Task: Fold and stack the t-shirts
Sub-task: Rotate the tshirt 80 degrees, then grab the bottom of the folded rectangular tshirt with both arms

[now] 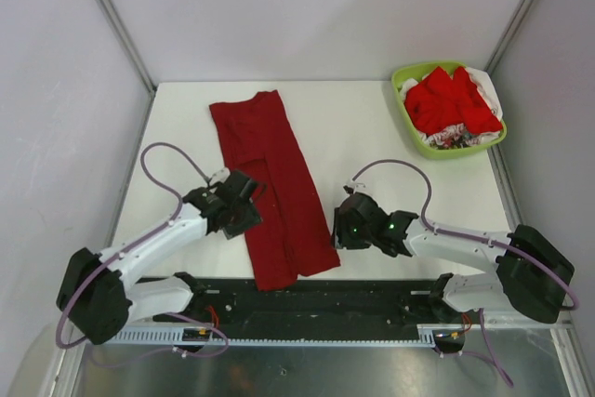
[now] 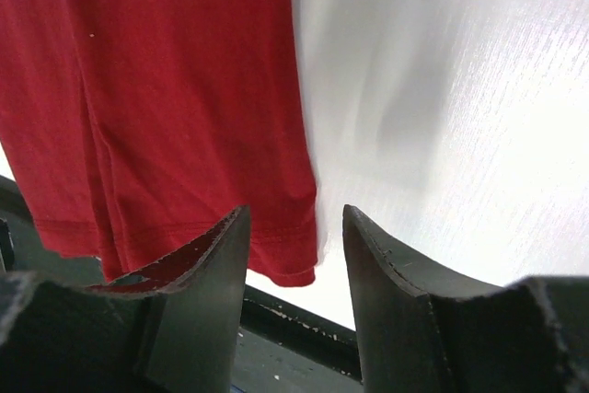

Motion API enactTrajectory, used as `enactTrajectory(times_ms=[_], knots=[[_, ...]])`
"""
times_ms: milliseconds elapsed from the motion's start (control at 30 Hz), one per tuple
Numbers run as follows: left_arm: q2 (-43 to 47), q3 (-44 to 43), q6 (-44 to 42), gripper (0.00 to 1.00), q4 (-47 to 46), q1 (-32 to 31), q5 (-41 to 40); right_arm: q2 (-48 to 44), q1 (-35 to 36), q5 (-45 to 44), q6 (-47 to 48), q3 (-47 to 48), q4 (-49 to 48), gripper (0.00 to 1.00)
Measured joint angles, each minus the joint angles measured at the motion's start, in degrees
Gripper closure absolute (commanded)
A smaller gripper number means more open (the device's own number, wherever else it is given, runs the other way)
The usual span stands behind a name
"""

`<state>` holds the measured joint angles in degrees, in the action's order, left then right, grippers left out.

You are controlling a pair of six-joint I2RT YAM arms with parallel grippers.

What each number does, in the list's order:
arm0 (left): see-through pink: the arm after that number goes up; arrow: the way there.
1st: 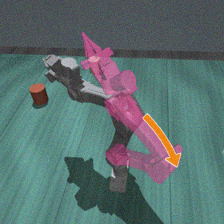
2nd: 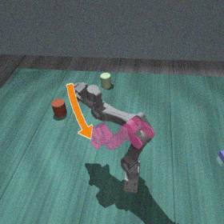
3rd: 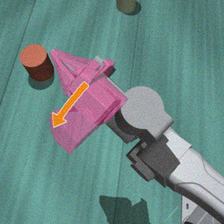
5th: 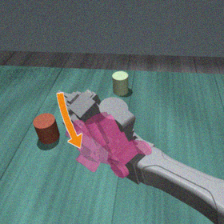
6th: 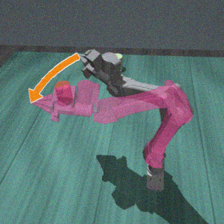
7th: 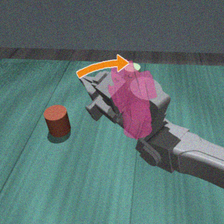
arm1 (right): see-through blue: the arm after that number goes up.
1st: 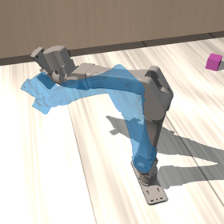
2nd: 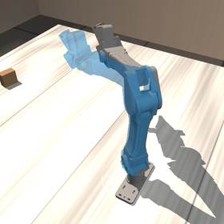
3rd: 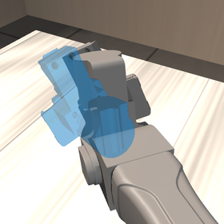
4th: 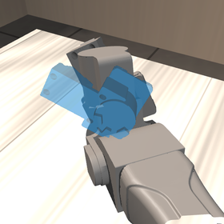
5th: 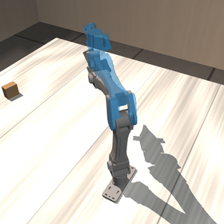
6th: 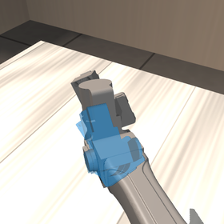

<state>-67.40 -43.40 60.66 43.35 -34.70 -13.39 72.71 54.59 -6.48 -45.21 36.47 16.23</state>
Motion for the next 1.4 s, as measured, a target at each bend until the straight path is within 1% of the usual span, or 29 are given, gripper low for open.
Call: enactTrajectory(times_ms=[100, 300, 433, 467, 700, 1000, 1233, 1400], knots=[[3.3, 1.4, 2.5, 0.45, 3.0, -4.4, -0.2, 0.0, 0.1, 0.6, 0.3, -0.7, 0.2, 0.51], [4.4, 3.0, 8.8, 0.49, 7.0, -12.9, 0.2, 0.0, 0.7, 2.3, 0.3, -3.5, 0.2, 0.51], [6.4, 5.9, 13.7, 0.49, 9.3, -16.6, 0.6, 0.0, 2.0, 3.0, 0.2, -3.8, -0.1, 0.52], [6.7, 7.6, 16.9, 0.50, 10.4, -18.4, 1.2, 0.1, 2.5, 3.4, 0.2, -3.8, -0.7, 0.52], [6.5, 10.1, 21.5, 0.49, 10.8, -21.0, 2.4, 1.5, 3.6, 4.0, -0.3, -3.9, -1.6, 0.55], [2.2, 10.3, 22.0, 0.50, 6.9, -23.3, 5.0, 1.9, 4.5, 4.2, -1.3, -3.9, -1.9, 0.56], [2.7, 12.7, 23.4, 0.52, 5.3, -24.9, 6.6, 1.9, 4.6, 4.2, -1.7, -3.9, -1.9, 0.57], [2.3, 12.8, 23.7, 0.55, 4.2, -26.4, 7.4, 1.9, 5.2, 4.2, -1.9, -3.9, -2.0, 0.57]])
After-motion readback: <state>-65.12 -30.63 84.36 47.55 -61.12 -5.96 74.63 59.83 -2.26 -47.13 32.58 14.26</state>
